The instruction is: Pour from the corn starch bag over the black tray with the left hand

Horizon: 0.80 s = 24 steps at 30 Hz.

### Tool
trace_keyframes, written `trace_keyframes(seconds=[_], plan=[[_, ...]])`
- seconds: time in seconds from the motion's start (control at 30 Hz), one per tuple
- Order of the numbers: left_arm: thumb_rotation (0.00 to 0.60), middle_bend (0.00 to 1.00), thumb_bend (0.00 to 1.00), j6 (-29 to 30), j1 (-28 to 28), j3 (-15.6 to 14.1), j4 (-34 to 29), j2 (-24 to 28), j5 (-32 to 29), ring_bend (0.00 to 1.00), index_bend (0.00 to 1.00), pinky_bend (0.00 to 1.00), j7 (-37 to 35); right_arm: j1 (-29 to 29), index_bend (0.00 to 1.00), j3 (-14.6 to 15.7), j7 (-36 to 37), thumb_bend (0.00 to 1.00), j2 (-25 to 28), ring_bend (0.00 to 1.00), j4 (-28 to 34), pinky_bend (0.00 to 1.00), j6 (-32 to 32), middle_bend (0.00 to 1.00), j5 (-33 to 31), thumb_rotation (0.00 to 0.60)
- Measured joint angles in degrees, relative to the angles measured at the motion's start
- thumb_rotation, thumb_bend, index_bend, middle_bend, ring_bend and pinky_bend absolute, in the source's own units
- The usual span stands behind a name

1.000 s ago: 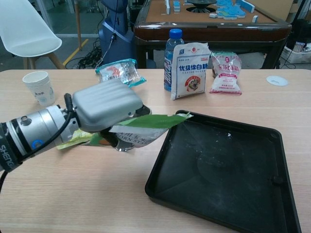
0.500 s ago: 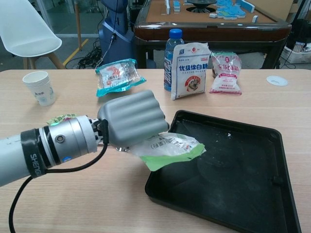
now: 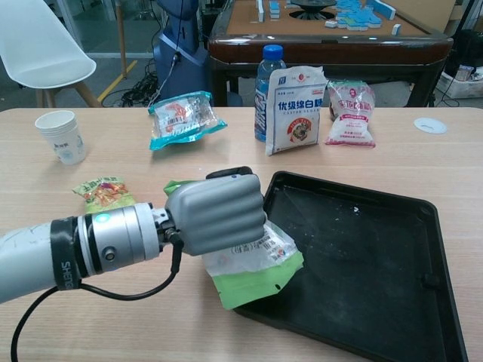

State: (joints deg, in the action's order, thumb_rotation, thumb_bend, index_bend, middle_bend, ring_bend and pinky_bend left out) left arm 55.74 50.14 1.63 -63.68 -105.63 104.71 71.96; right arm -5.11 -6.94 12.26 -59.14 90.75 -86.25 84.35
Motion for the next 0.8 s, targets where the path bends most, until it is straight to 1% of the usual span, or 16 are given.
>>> trace_keyframes(seconds=[0.17, 0.27, 0.5, 0.6, 0.8], plan=[[0.6, 0.7, 0.3, -0.05, -1.22, -0.18, -0.23, -0.23, -0.27, 0.66, 0.52, 0.75, 5.67, 0.11, 0.41, -0.1, 0.06, 0.1, -0.14, 0.15, -0.13, 0.18, -0.28, 0.34, -0.01, 0.6], [0.6, 0.69, 0.31, 0.03, -2.46, -0.04, -0.52, -0.49, -0.9, 0.65, 0.52, 0.75, 10.84, 0.22, 0.41, -0.08, 0.04, 0.1, -0.18, 0.15, -0.16, 0.18, -0.31, 0.34, -0.12, 0.6], [0.6, 0.69, 0.33, -0.08, -6.69, 1.18, -3.32, -1.53, -4.97, 0.64, 0.51, 0.75, 26.67, 0.5, 0.41, -0.08, 0.25, 0.1, -0.32, 0.15, -0.33, 0.18, -0.51, 0.34, -0.32, 0.6], [0.6, 0.69, 0.33, -0.55, -8.08, 1.58, -5.43, -1.77, -7.04, 0.64, 0.51, 0.74, 30.39, 0.62, 0.41, -0.09, 0.37, 0.1, -0.36, 0.15, -0.45, 0.18, -0.54, 0.34, -0.44, 0.6], [0.6, 0.69, 0.36, -0.81, -9.19, 1.41, -6.94, -1.88, -8.16, 0.64, 0.49, 0.73, 33.84, 0.72, 0.41, -0.17, 0.55, 0.1, -0.49, 0.16, -0.57, 0.18, -0.66, 0.34, -0.47, 0.6]])
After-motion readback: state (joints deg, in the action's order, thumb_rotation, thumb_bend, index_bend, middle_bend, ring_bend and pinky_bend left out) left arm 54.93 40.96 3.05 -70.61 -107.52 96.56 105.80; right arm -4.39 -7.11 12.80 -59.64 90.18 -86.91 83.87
